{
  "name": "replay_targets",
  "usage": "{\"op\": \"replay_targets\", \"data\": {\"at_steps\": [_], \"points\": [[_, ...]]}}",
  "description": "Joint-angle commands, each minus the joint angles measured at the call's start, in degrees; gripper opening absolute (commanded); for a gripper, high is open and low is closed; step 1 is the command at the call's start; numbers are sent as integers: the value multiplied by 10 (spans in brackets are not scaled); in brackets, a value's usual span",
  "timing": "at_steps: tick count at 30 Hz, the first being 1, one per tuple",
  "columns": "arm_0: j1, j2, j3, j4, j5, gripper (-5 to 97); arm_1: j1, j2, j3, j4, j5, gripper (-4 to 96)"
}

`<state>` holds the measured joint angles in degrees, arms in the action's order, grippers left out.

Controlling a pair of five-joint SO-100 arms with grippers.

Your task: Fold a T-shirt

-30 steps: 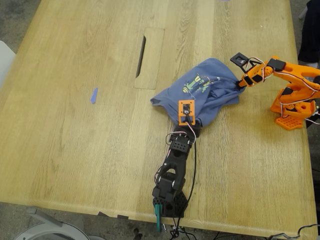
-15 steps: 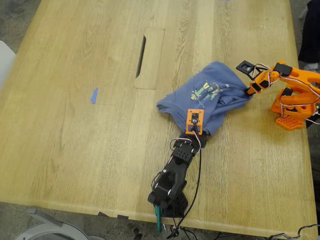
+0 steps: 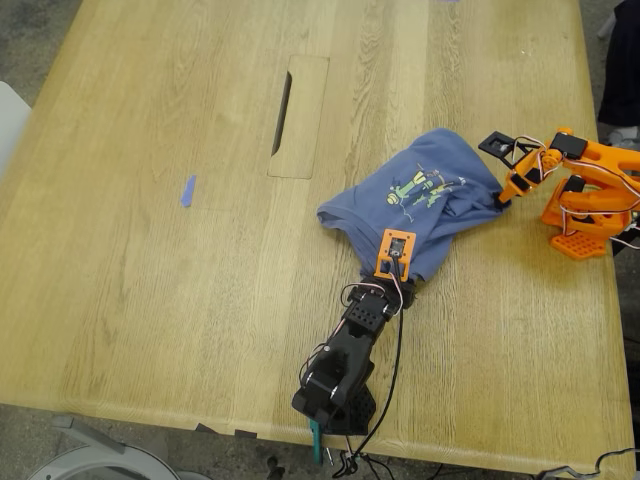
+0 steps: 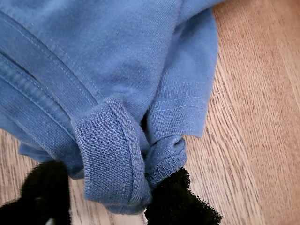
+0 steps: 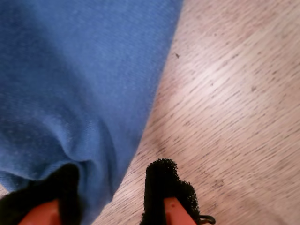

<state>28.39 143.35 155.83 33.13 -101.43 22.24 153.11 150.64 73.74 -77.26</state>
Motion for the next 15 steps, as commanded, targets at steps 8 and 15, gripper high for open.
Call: {"op": "replay_targets", "data": {"at_steps": [8, 15], "points": [[-17, 33, -107, 7, 56, 389, 6, -9, -171, 66, 4, 287], [-14, 48, -188, 19, 83, 410, 1, -25, -247, 61, 6, 213]]}}
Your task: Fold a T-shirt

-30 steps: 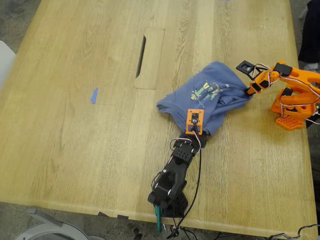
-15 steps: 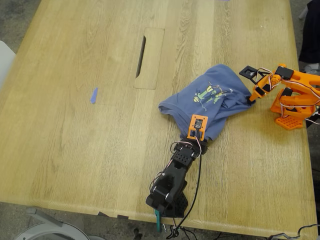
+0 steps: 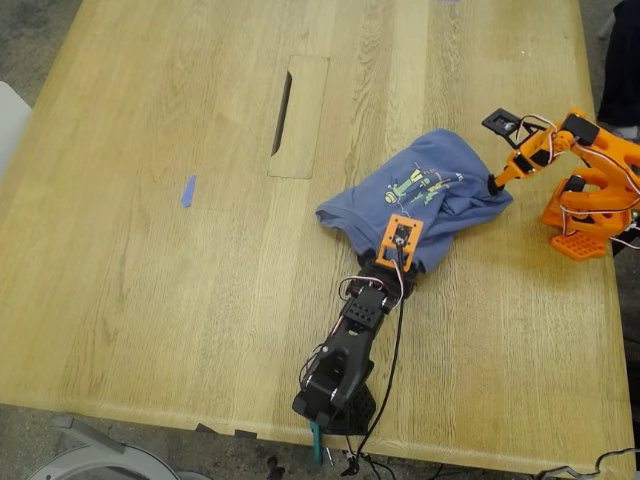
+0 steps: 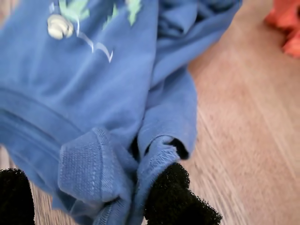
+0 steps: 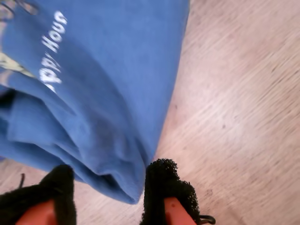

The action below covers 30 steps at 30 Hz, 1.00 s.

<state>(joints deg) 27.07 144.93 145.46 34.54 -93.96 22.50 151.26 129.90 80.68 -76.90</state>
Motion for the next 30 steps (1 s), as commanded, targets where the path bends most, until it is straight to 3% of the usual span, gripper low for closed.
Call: {"op": "replay_targets", "data": {"at_steps": [1, 7, 10, 13, 20, 24, 30], "points": [[-1, 37, -94, 15, 10, 413, -5, -13, -47, -14, 2, 211], [-10, 146, -45, 94, 25, 419, -11, -9, -36, -25, -3, 158], [-6, 162, -15, 69, 27, 419, -21, -31, -46, -63, -3, 129], [-10, 74, -28, -44, 25, 354, -54, -86, -75, -120, -4, 45], [-47, -240, -148, -334, 0, 70, -115, -208, -117, -252, -13, 38], [-63, -358, -227, -391, -16, 6, -134, -263, -130, -310, -19, 39], [-69, -445, -300, -410, -18, 0, -165, -338, -153, -373, -20, 42]]}}
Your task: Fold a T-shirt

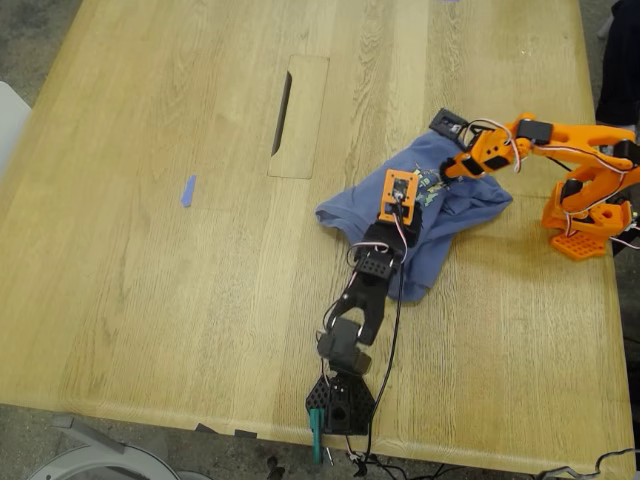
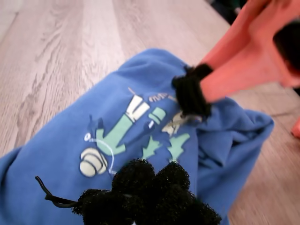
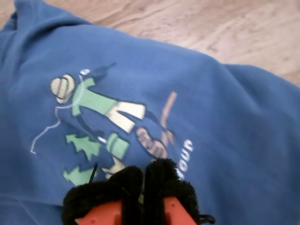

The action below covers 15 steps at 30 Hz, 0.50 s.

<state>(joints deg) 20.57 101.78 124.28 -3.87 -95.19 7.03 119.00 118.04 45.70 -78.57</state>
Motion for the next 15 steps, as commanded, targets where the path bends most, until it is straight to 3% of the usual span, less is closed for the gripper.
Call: {"op": "replay_targets", "data": {"at_steps": [1, 7, 15], "points": [[-4, -33, -105, -29, -5, 0, -14, -30, -37, -35, -2, 42], [12, -109, -132, -34, -18, 0, 2, -52, 40, -111, 7, 39], [2, -105, -38, -50, -40, 0, 51, -54, 171, -228, 18, 40]]}}
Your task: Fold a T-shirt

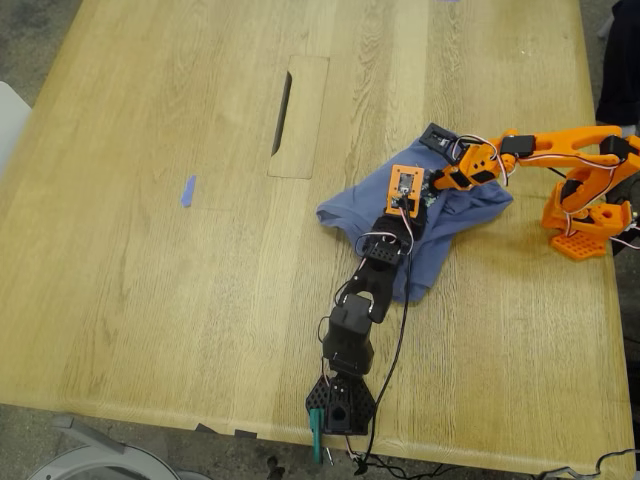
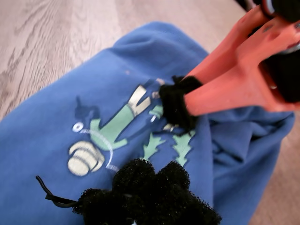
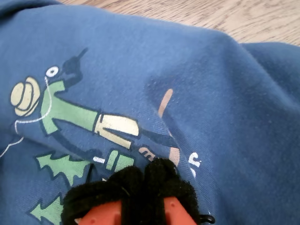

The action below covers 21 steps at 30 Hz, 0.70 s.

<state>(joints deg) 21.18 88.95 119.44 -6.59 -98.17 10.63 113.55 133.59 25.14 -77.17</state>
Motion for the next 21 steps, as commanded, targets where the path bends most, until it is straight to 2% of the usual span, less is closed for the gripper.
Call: {"op": "replay_targets", "data": {"at_steps": [1, 5, 11, 17, 21], "points": [[-5, 27, 25, -25, -15, 0, 23, 4, 25, -29, 4, 40], [-17, 41, 75, -25, -27, 0, 68, 33, 76, -30, 1, 39], [-47, 83, 133, -18, -23, 0, 127, 105, 152, -25, -2, 36], [-77, 193, 209, 19, -11, 0, 174, 162, 142, 28, -11, 35], [-75, 244, 197, 58, -4, 0, 167, 161, 77, 58, -10, 33]]}}
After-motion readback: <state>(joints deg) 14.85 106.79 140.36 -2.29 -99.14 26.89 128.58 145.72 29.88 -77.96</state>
